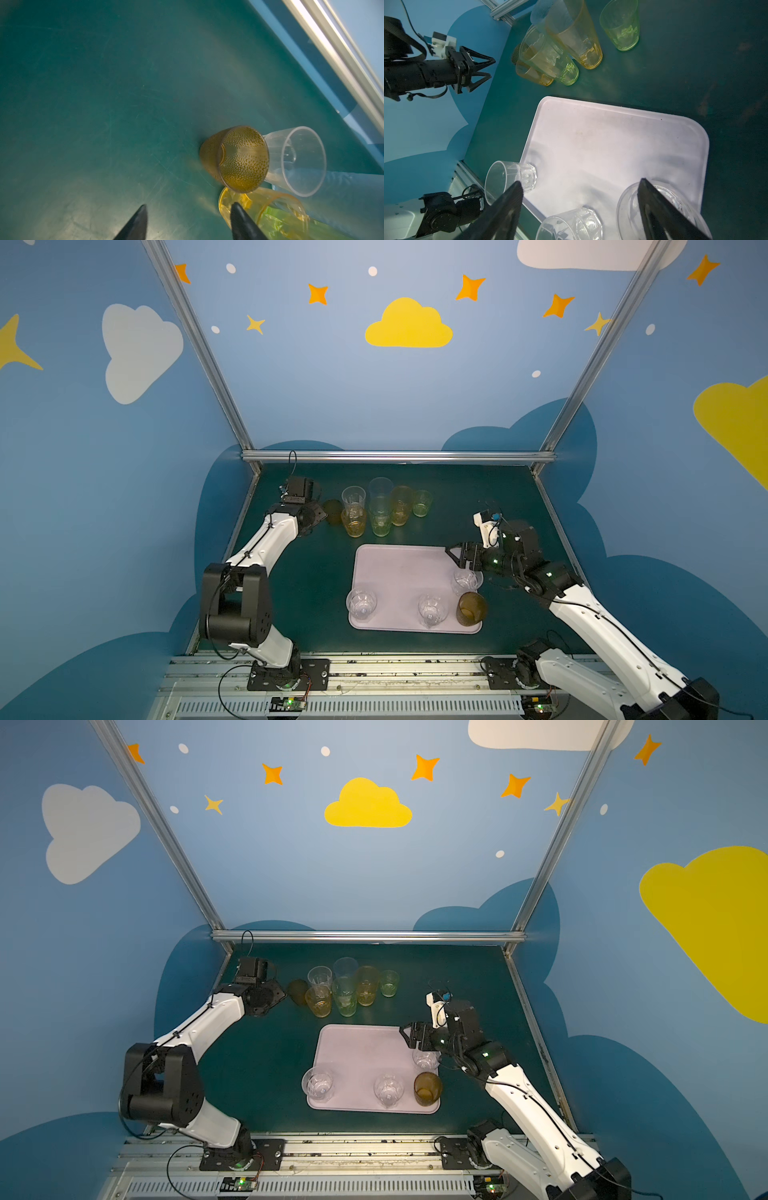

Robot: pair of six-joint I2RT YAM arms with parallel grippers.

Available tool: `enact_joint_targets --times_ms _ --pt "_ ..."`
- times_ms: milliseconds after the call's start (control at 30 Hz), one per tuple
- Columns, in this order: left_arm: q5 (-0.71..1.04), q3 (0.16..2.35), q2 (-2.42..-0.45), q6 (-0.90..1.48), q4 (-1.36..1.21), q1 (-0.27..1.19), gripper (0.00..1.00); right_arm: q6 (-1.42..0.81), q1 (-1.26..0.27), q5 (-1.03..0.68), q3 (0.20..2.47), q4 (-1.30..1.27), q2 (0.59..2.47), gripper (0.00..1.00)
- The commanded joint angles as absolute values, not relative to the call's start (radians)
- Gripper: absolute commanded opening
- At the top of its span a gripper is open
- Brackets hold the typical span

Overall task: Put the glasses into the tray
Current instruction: 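Reach the left gripper to the amber dimpled cup while the right gripper hovers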

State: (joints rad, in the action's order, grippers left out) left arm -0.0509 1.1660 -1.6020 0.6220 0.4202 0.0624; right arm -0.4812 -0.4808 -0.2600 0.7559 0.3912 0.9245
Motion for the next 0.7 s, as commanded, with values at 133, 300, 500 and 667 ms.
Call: enact_joint_targets --times_ms 133,300,500,667 --pt "0.010 1.271 -1.689 0.600 0.451 0.053 0.58 -0.447 -0.465 -0.250 0.724 0.403 0.924 0.86" --pt "0.040 1.312 -1.753 0.588 0.473 0.053 0.51 -0.442 -0.445 -0.252 0.732 0.427 0.931 0.86" --pt "0.031 1.343 -1.802 0.567 0.477 0.053 0.39 -0.454 -0.432 -0.269 0.714 0.396 0.944 0.86" --pt "0.030 1.380 -1.843 0.553 0.510 0.051 0.38 -0.426 -0.419 -0.227 0.744 0.456 0.978 0.86"
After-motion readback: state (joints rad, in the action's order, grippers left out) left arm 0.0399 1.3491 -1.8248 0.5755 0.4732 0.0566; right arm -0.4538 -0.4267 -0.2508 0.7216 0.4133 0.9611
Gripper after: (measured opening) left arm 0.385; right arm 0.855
